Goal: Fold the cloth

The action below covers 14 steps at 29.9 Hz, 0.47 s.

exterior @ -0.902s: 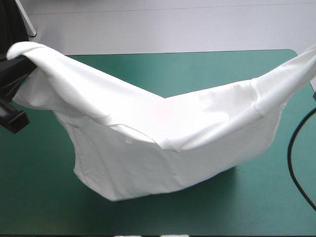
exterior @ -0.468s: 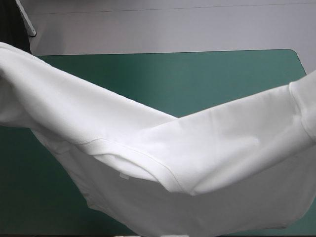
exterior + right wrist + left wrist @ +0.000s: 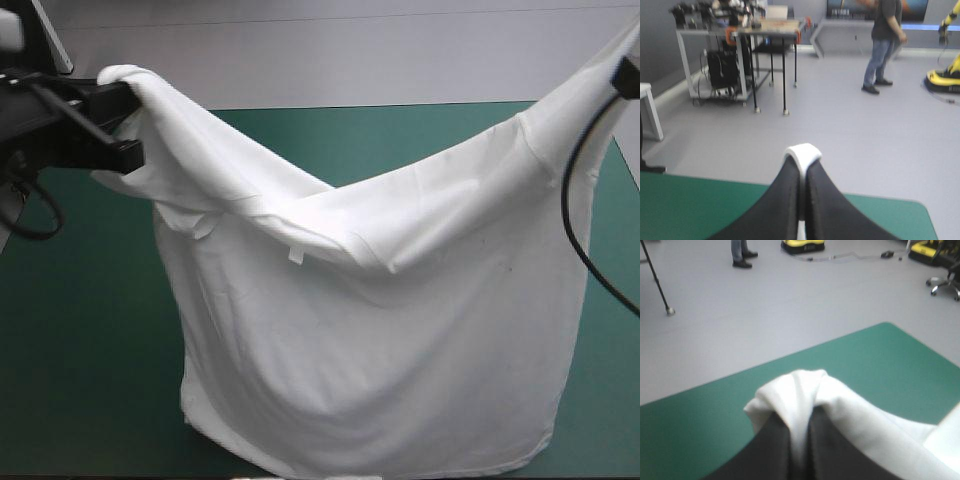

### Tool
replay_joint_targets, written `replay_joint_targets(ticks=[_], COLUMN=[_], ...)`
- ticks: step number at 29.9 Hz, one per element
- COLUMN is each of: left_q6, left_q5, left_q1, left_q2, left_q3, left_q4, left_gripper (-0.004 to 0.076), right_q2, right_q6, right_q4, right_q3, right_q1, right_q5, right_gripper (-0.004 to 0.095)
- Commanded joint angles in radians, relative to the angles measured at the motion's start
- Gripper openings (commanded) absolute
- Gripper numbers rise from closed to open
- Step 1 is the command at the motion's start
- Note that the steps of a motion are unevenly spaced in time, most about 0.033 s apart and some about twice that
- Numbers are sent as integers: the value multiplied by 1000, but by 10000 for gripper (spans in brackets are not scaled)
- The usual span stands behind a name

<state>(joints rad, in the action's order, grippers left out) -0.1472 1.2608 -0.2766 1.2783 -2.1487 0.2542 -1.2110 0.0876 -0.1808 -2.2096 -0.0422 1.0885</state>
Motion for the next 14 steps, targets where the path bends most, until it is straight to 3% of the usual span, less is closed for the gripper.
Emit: replay_joint_targets(ticks=[1, 7, 14], left_q6=[-9, -43, -58], left_q5=[21, -54, -242], left_q1=[-3, -3, 8], left_q2=[57, 200, 383], left_q3=[-9, -9, -9], left_q4=[-17, -68, -64], left_gripper=[-9, -9, -9], right_q2=[-72, -243, -416], right_q6=[0, 28, 69], right_q4=[9, -50, -57], right_q3=[50, 85, 85], right_q1=[0, 0, 0], right_q5=[-75, -78, -156], right_gripper=[-15, -15, -15])
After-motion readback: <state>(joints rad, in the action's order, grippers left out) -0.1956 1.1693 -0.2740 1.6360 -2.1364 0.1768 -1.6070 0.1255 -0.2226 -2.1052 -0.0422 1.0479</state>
